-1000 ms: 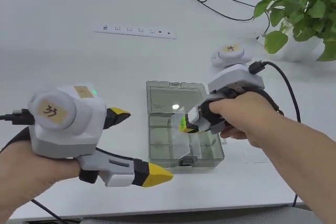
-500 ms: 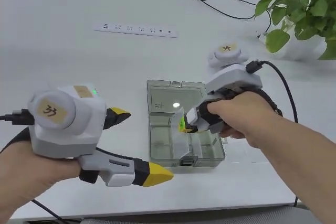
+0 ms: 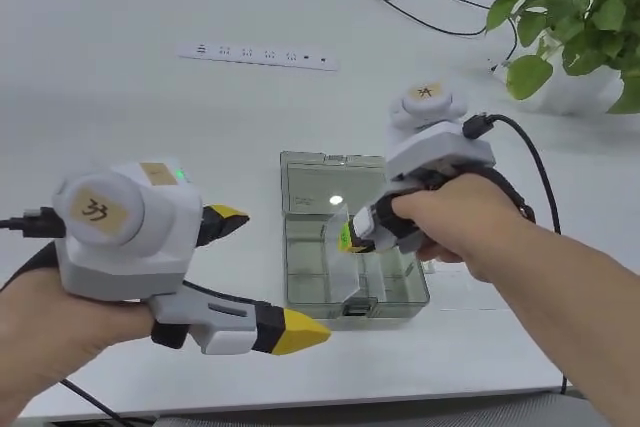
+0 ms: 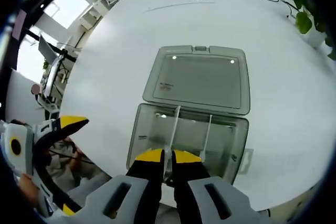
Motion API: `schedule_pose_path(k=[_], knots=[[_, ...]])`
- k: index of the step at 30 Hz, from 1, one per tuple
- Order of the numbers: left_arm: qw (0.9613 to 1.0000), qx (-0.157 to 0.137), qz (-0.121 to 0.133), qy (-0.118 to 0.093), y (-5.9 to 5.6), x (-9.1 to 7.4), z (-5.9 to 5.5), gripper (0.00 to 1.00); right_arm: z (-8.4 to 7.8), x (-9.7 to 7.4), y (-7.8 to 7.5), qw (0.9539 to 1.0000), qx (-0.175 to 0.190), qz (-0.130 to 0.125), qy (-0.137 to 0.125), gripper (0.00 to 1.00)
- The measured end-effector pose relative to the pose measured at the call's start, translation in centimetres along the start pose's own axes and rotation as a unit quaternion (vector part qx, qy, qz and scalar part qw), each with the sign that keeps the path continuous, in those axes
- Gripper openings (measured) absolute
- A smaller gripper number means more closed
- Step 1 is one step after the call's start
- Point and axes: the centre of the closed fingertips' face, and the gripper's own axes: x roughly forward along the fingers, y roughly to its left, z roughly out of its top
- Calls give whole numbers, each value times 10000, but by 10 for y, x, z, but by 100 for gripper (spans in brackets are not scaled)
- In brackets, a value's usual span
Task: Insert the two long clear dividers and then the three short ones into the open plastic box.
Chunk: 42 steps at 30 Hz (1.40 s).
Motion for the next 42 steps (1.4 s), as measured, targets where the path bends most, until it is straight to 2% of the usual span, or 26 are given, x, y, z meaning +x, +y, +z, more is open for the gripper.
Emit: schedule_pose_path(k=[14, 24, 28, 36, 42], knots=[[10000, -29, 16, 2, 2, 0, -2, 95, -2, 2, 4, 9987, -456, -229, 57, 7], [10000, -36, 31, 1, 2, -1, -2, 95, 1, 5, 9, 9938, -979, -506, 119, 7], [10000, -33, 36, 9, 3, -1, -3, 95, -1, 7, 9, 9938, -990, -488, 132, 7], [10000, 19, 37, 39, 3, 0, -5, 99, -2, 15, 8, 9973, -709, -191, 93, 8], [9999, 43, 20, 89, 2, 1, -8, 100, -4, 20, 7, 9981, -604, -80, 60, 8]])
